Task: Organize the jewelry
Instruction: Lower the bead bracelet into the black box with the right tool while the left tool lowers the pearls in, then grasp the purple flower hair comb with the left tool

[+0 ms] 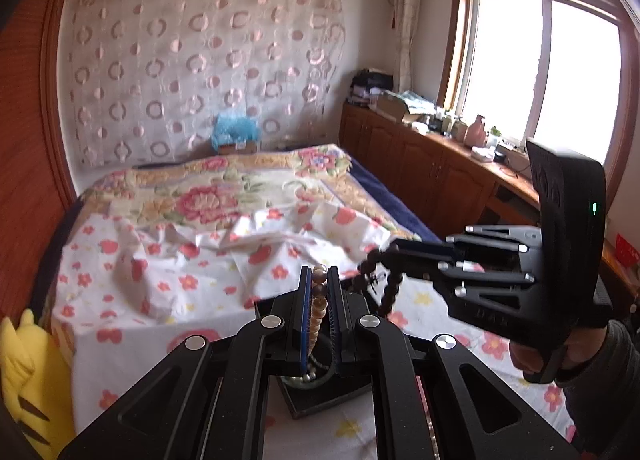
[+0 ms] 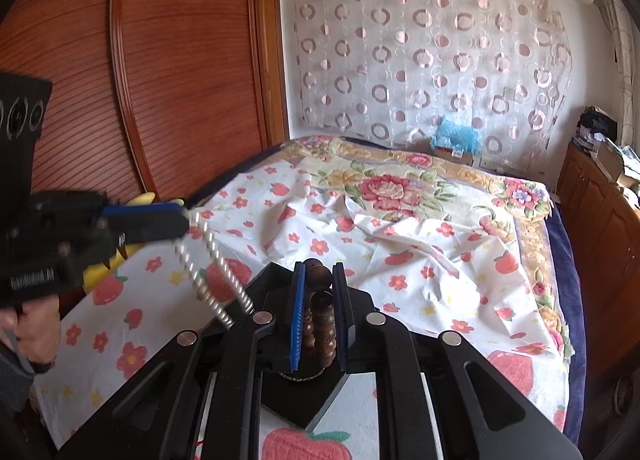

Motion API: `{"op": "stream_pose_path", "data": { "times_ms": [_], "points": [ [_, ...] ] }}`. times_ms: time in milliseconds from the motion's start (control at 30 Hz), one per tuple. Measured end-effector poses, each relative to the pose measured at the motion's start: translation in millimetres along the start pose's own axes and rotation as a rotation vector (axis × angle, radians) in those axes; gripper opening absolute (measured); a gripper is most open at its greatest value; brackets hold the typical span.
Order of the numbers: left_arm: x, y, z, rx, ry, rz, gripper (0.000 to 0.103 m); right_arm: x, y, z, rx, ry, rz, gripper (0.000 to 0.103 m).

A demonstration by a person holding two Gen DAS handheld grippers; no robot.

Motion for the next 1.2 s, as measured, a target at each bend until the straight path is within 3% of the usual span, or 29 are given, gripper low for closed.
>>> {"op": "stream_pose_path", "data": {
  "times_ms": [300,500,800,1200],
  "points": [
    [35.2,19.5,0.3,0.000,-0.014,-0.084,0.007,10.4,37.1,9.6,0.031,0.030,-0.057,0.015],
    [46.1,14.6,9.2,-0.024,0.008,-0.097,0.008,17.7,42.0,15.1,0.022,0.059,-0.068,0.016],
    [67.3,-5.6,11.0,-0.038,-0.016,-0.097,0.009,35.9,-1.7,13.3,0.043,0.076,-0.024,0.016],
    [118.2,-39.3,33.7,-0.045,-0.044,-0.126,0.009,115.3,-88.6,0.6,0.061,0.094,0.022,0.016]
  ]
}}
Point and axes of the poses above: each gripper's, at about its wrist camera, not at the fingertips, and y roughly the way its jaws point, z to its right, x to its underside, the point moved 1 cm from there along y, roughly the way its jaws point, and after that the axes turned 12 degrees about y, right-handed, at the moved point
